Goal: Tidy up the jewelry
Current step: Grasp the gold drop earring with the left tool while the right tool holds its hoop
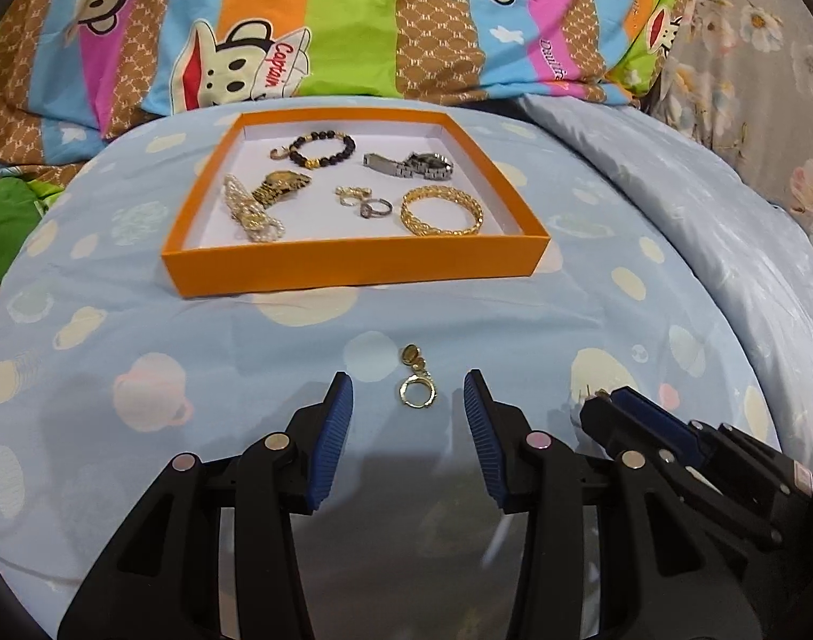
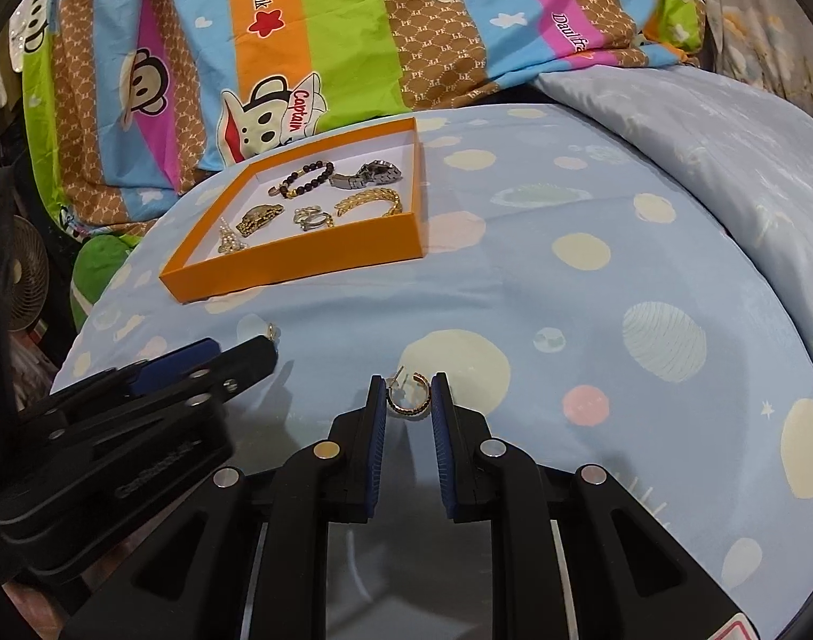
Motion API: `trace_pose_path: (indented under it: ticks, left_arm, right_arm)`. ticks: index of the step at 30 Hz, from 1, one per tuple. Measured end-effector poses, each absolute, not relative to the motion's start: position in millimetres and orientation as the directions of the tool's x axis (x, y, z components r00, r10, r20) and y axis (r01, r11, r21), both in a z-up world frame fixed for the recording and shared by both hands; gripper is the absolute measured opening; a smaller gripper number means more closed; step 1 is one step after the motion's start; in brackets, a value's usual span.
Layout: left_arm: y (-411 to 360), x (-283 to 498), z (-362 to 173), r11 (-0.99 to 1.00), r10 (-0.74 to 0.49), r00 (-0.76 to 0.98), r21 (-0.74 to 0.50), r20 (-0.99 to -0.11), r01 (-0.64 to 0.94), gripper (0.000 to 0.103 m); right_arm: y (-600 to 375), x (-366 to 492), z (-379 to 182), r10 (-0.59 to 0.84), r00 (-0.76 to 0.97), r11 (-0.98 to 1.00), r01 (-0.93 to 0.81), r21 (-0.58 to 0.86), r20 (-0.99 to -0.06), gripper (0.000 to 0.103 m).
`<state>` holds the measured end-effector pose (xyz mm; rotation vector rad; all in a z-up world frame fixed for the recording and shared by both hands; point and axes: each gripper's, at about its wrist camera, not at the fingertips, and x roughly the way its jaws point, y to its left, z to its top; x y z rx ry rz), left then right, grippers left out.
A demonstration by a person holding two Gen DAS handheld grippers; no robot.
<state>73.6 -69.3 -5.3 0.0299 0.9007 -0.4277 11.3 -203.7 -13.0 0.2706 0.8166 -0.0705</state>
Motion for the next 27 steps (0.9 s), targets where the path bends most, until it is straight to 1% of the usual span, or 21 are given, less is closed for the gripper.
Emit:
trace_pose_path:
  ticks: [5, 7, 10, 11, 18, 27]
  left_arm:
    - [-71.6, 74.9, -9.5, 0.922, -0.327, 0.545, -0.134, -0.772, 0.364, 0.041]
    - [-71.8, 74.6, -10.2, 0.925, -0.316, 0.551, -0.122, -0.772, 0.361, 0.035]
    - [-69.7, 74.8, -10.2, 0.924, -0.323, 0.551, -0.131, -0.77, 0.359, 0.022]
    - [-68.3, 75.0, -10.2, 0.924, -0.328, 0.55, -0.137, -0.768, 0.358, 0.015]
    - [-57.6, 68.9, -4.4, 0.917, -0.361, 0.567, -0.172, -0.74, 0.359, 0.014]
    - [-31.4, 55.9, 7.2, 0.934, -0.327, 0.625, -0.14, -0.709, 0.329, 0.014]
  right_arm:
    - [-203.6, 12.5, -15.0, 0.056, 0.679, 0.962, 0.16, 0.222, -0.732, 0.017]
    - [-204.5, 12.6, -15.7, 0.061, 0.677, 0.96, 0.162, 0.229, -0.733, 0.017]
    - [-205.4, 13.2, -16.4, 0.065, 0.676, 0.959, 0.161, 0.234, -0.734, 0.017]
    - [-205.3, 13.0, -16.6, 0.066, 0.676, 0.959, 0.161, 0.234, -0.734, 0.017]
    - [-204.3, 9.6, -14.3, 0.061, 0.693, 0.959, 0.158, 0.234, -0.719, 0.017]
    - [-193.9, 7.8, -7.9, 0.055, 0.715, 0.97, 0.129, 0.208, -0.697, 0.017]
